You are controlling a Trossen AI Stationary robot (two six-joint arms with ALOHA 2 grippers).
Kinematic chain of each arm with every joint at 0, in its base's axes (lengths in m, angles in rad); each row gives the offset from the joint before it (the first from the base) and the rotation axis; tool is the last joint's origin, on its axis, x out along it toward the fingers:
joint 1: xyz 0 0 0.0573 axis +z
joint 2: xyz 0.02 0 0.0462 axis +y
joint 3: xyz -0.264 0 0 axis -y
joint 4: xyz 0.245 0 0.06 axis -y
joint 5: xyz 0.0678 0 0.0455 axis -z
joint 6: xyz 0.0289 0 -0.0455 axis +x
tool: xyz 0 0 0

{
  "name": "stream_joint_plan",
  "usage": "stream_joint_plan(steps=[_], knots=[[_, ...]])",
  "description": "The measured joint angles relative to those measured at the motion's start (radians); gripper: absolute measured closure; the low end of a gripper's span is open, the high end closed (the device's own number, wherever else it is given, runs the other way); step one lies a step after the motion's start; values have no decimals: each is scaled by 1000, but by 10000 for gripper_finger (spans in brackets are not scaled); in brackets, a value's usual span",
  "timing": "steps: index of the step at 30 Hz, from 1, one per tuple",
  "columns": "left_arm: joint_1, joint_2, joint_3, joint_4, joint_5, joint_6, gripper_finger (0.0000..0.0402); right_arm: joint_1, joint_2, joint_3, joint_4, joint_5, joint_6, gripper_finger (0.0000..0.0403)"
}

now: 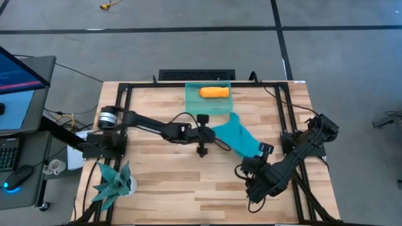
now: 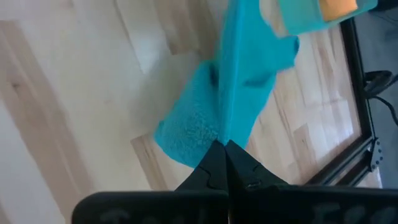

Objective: Roll microfiber towels into tight, uniform cylinder then place into a basket
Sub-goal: Roll the blue microfiber cloth on the table

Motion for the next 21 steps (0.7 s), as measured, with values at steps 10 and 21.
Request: stream_joint_plan(steps=[10,21], knots=[[-108,-412,138,-602,-3,-202,401,-6,-32,158,3,0,-107,400],[-248,-405,665,-1291,135,-685,401,-70,-33,525,4,-17,-306,400]])
